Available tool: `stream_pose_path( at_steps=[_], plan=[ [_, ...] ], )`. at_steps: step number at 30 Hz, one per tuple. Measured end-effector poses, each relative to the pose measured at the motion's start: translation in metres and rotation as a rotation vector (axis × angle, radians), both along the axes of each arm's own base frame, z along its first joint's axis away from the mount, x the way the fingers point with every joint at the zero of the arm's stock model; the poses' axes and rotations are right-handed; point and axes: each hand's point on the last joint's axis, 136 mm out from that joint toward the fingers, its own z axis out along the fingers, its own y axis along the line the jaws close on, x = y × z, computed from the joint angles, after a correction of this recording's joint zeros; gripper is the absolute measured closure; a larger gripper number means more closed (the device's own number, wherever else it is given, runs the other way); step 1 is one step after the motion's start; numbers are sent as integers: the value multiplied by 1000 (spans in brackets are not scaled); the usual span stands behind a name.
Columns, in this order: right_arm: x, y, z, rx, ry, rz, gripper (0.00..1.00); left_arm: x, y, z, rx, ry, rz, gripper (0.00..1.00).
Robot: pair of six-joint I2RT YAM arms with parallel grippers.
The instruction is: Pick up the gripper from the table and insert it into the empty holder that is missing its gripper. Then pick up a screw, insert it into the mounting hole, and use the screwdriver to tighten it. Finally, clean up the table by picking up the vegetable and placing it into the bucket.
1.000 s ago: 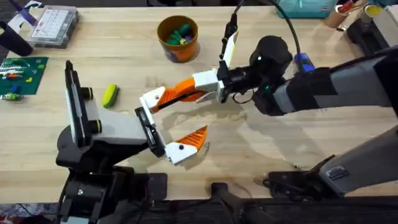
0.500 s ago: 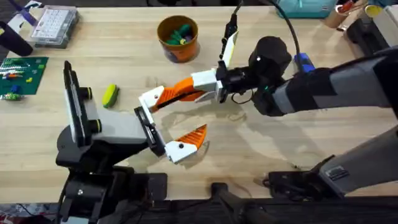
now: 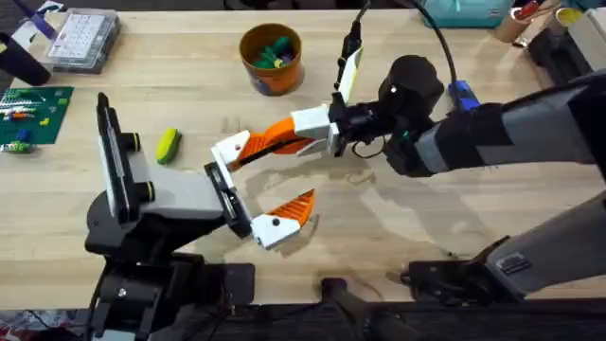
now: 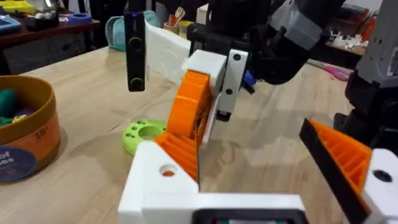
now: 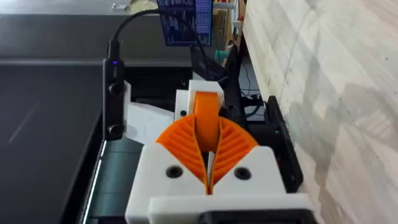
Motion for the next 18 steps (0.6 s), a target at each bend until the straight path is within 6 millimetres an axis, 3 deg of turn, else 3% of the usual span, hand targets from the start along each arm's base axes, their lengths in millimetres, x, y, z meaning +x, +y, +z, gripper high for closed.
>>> stream_pose_path(
  at_steps=[12, 15, 18],
  plan=[
    [0, 0, 0, 0, 0, 0, 976, 0, 0, 0, 0, 0, 0, 14],
    [0, 1, -1, -2, 6, 0, 762, -1, 0, 0, 0, -1, -5, 13],
    [-1, 2, -1, -3, 7, -4, 312, -3, -2, 0, -1, -2, -20, 14]
  ],
)
